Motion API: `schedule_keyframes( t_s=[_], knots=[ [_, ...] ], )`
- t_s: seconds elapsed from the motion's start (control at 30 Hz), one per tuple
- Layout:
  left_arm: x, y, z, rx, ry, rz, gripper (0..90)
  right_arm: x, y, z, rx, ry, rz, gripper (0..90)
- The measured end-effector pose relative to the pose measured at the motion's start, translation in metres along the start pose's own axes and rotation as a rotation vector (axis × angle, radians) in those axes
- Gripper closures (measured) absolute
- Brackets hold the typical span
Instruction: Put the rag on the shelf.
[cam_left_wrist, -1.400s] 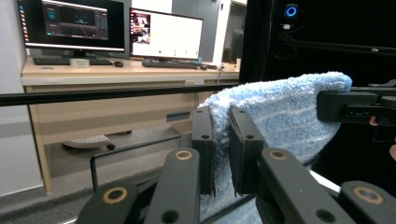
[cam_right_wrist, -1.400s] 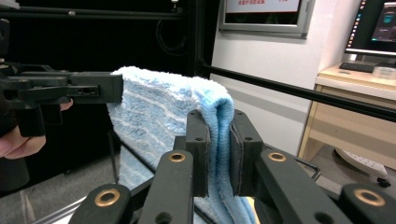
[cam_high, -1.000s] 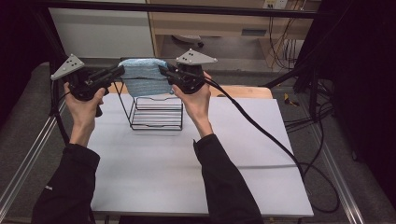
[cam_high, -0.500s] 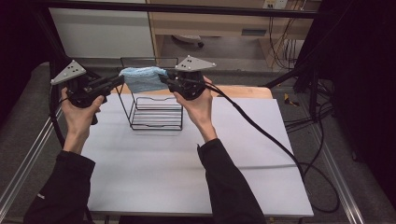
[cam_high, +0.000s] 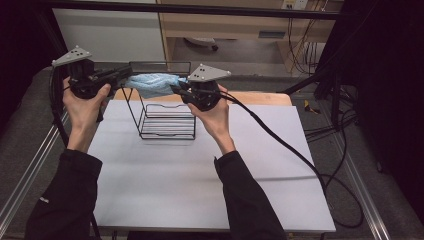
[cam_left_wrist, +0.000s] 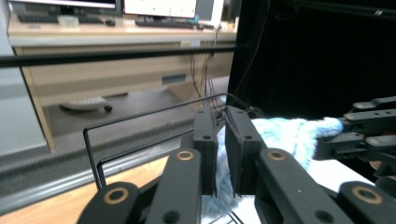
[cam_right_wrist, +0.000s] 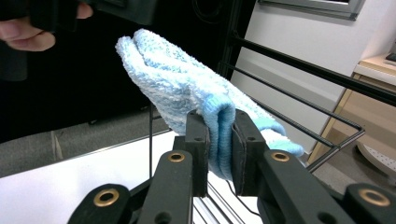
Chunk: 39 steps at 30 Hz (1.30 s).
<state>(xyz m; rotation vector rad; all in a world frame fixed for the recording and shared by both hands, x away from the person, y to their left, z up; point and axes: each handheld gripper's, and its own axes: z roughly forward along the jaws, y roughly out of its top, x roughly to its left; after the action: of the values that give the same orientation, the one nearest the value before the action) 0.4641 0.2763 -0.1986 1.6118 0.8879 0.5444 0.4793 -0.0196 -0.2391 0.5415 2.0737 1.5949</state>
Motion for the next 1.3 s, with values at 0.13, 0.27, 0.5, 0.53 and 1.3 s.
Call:
schedule_keyframes(
  t_s=[0.13,0.27,0.5,0.53,1.3],
  knots=[
    [-0.002,-0.008,0.003,0.046,-0.037,-0.003,87.9,0.0,-0.001,-0.001,0.007,0.007,0.001,77.5],
    [-0.002,-0.018,0.003,0.066,-0.056,-0.001,89.1,0.001,-0.001,-0.001,0.014,0.015,0.007,73.3],
    [-0.005,-0.031,0.001,0.102,-0.054,0.048,89.8,0.002,0.001,-0.005,0.011,0.031,0.027,59.2],
    [-0.007,-0.033,0.001,0.109,-0.05,0.06,89.8,0.003,0.001,-0.005,0.007,0.03,0.028,57.5],
    [-0.003,-0.062,0.01,0.152,-0.029,0.109,89.8,0.006,-0.013,0.01,0.18,0.067,0.122,90.0]
  ],
)
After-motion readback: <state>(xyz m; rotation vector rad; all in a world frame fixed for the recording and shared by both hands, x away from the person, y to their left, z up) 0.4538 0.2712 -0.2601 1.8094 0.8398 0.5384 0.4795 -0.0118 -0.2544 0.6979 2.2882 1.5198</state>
